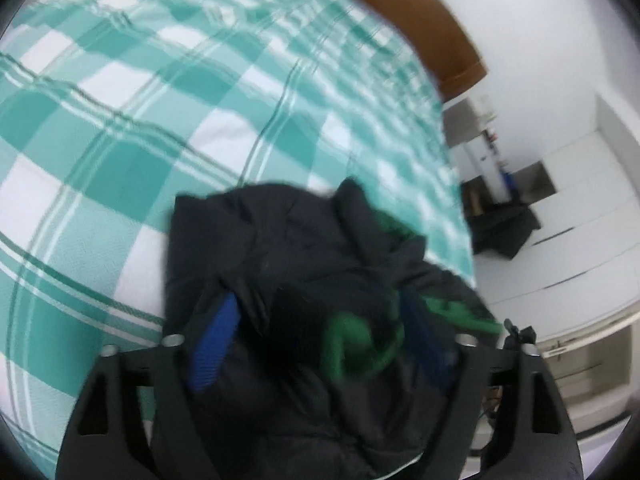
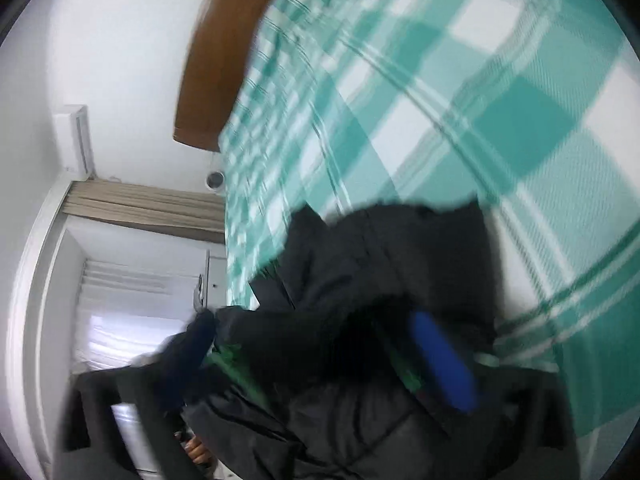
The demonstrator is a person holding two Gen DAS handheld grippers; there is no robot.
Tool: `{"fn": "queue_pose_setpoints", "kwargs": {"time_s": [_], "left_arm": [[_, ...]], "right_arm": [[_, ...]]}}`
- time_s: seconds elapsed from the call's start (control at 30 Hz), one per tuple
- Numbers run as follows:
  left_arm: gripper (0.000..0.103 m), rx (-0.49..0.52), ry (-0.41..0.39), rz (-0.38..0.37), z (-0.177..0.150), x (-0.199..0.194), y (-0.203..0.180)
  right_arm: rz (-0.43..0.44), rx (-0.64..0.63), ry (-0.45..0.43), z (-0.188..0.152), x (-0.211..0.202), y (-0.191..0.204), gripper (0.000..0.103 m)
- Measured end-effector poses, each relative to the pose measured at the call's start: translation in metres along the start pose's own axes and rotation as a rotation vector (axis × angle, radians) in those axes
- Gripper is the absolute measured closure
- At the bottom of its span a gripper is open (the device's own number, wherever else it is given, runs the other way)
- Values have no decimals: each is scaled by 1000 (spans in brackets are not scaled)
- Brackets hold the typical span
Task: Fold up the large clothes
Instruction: 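Grasp the green-trimmed hem with both grippers and lift it, then fold the hem up over the collar with both grippers and release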
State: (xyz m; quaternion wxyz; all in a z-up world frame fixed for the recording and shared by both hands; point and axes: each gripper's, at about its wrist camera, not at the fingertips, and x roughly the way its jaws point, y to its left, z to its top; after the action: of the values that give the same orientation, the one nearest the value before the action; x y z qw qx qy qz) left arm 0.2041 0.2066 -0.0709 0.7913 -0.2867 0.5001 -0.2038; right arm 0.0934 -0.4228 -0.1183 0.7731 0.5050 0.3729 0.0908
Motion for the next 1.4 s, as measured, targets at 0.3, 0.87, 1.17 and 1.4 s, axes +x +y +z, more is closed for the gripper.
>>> {"fn": "queue_pose_setpoints", "kwargs": {"time_s": [0.3,0.87,1.17,1.4], "left_arm": [[2,253,-20,169,-18,4,15],[89,450,-249,415,22,53,-91],[79,425,-207,558,11,151,-26],[71,381,-236,501,9,165,-10]], "right_arm": [[-322,-535,104,-28,36,67,0],[-554,-767,-183,2,50,143,86],[-739,-727,-108,0,140,56,86],[-689,-643,-140,3,150,18,84]]}}
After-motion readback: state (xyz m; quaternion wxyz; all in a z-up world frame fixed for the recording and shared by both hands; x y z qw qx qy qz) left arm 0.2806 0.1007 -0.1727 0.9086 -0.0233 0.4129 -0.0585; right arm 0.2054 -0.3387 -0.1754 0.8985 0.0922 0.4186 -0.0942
